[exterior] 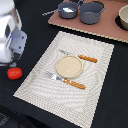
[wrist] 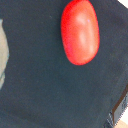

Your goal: Place the pan onto the stove and place the fish and sausage into the pan.

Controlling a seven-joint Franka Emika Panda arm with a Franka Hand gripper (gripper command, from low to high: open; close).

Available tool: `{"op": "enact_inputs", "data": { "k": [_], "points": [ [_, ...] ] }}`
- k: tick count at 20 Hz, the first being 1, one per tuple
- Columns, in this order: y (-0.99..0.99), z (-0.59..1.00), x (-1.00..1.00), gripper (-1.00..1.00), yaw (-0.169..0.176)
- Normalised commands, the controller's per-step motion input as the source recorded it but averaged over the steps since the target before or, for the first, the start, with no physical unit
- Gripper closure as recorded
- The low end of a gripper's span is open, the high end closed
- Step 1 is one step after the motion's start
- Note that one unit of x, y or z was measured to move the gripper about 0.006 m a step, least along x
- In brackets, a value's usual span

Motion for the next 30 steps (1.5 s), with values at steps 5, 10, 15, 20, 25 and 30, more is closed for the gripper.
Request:
{"op": "enact_inputs", "data": {
  "k": [5, 10, 15, 20, 25, 30],
  "points": [
    [-0.27, -0.36, 0.04, -1.00, 0.011],
    [-0.09, -0.40, 0.01, -1.00, 0.007],
    [-0.16, -0.32, 0.10, -1.00, 0.015],
    [-0.20, -0.31, 0.01, -1.00, 0.017],
    [-0.19, -0.30, 0.00, 1.00, 0.015],
    [-0.21, -0.12, 0.05, 1.00, 0.006]
  ]
}}
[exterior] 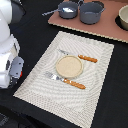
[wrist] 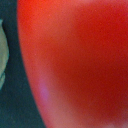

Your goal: Place the pan onto the stove and place the fish and sausage into the pan.

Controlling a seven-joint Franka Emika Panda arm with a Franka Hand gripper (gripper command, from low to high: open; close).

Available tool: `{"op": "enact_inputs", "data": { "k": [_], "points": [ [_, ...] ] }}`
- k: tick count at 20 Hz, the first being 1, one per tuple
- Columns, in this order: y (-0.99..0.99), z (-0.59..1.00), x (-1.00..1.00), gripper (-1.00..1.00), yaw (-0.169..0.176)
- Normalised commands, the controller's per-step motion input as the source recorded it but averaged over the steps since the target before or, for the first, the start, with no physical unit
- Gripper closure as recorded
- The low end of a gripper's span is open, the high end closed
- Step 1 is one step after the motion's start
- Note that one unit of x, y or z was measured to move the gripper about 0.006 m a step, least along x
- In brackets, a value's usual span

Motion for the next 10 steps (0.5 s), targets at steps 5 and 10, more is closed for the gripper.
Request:
{"op": "enact_inputs", "data": {
  "k": [5, 10],
  "points": [
    [-0.19, -0.01, 0.15, 1.00, 0.000],
    [-0.11, -0.02, 0.17, 1.00, 0.000]
  ]
}}
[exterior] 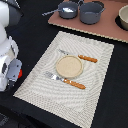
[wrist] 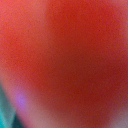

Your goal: Place the pan onto the stove and place the fish and sausage into the pan.

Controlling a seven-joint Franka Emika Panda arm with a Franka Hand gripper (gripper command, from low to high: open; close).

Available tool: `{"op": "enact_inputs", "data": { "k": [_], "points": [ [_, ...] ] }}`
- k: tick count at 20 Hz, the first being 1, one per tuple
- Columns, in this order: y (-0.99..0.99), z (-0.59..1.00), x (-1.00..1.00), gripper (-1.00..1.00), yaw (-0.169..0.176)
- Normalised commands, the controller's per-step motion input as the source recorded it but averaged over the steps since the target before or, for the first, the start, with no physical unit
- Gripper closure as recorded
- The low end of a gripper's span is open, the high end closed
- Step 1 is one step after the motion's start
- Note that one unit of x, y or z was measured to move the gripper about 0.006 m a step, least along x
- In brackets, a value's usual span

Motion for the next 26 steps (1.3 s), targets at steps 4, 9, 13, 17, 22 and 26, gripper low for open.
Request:
{"op": "enact_inputs", "data": {
  "k": [4, 9, 13, 17, 22, 26],
  "points": [
    [-0.01, 0.00, 0.30, 1.00, 0.000],
    [-0.03, 0.23, 0.22, 1.00, 0.000],
    [0.00, 0.72, 0.06, 1.00, -0.004],
    [-0.01, 0.25, 0.00, 1.00, -0.004],
    [0.20, 0.57, 0.14, 1.00, 0.000],
    [0.63, 1.00, 0.41, 1.00, -0.014]
  ]
}}
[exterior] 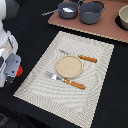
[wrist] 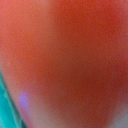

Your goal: Place the pan onto the stove and place the fish and sausage into the pan.

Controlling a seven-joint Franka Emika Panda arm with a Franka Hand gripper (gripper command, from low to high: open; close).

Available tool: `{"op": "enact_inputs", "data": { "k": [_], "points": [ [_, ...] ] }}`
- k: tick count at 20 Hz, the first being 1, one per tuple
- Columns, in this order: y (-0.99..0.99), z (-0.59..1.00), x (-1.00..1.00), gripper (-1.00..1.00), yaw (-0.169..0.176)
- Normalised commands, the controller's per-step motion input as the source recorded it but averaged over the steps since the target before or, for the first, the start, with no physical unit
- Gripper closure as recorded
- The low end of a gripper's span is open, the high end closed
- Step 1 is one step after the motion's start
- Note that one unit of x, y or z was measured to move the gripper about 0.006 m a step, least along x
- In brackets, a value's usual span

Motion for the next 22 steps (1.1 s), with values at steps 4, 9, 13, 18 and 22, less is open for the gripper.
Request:
{"op": "enact_inputs", "data": {
  "k": [4, 9, 13, 18, 22],
  "points": [
    [0.83, 1.00, 0.55, 1.00, -0.010],
    [0.91, 1.00, 0.49, 1.00, 0.000],
    [0.99, 0.95, 0.46, 1.00, 0.000],
    [1.00, 0.65, 0.32, 1.00, 0.000],
    [1.00, 0.15, 0.03, 1.00, 0.000]
  ]
}}
